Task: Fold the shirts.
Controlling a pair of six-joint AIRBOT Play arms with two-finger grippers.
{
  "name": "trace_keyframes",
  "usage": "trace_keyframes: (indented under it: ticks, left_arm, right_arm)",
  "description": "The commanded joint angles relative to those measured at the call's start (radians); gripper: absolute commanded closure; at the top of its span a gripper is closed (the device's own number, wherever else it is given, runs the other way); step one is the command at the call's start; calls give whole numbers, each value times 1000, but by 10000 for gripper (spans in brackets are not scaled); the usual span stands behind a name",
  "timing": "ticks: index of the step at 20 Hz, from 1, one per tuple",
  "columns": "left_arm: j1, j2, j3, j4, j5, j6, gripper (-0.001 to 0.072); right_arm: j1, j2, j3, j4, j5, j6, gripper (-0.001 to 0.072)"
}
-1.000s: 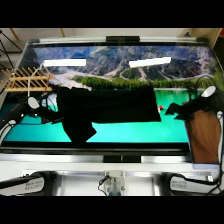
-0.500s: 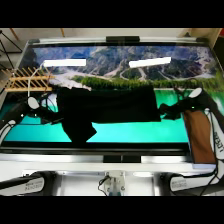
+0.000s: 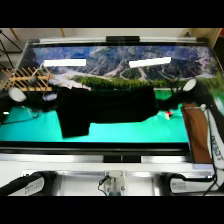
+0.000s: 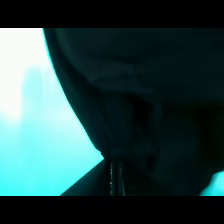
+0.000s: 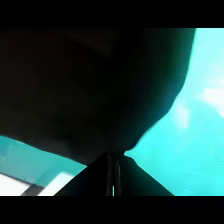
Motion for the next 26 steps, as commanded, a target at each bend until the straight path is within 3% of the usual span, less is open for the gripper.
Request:
trace_keyframes:
  ticks: [1, 4, 6, 10, 13, 16, 20, 23, 26]
  left_arm:
    - [53, 155, 314, 4, -18, 26, 670]
    - [192, 242, 731, 4, -17, 11, 670]
    - [275, 283, 915, 3, -17, -49, 670]
    - [296, 411, 998, -28, 37, -58, 670]
    - [297, 501, 998, -24, 50, -46, 670]
    - [297, 536, 997, -22, -25, -47, 670]
    - [297, 534, 900, -24, -282, -27, 670]
    - [297, 534, 646, -58, -360, 50, 670]
    - [296, 508, 279, -116, -295, 103, 671]
  right_arm:
    - [-32, 202, 229, 11, 8, -18, 645]
    - [-109, 415, 451, 0, -146, -6, 645]
    - [-151, 554, 492, 2, -286, 8, 646]
    - [-163, 753, 492, -46, -396, 7, 645]
    - [-163, 856, 492, -159, -344, 8, 645]
    - [-163, 899, 492, -244, -257, 8, 645]
    - [-163, 838, 485, -294, 78, 8, 645]
    - [-163, 710, 369, -309, 313, 27, 645]
    - [-163, 576, 141, -286, 178, 27, 645]
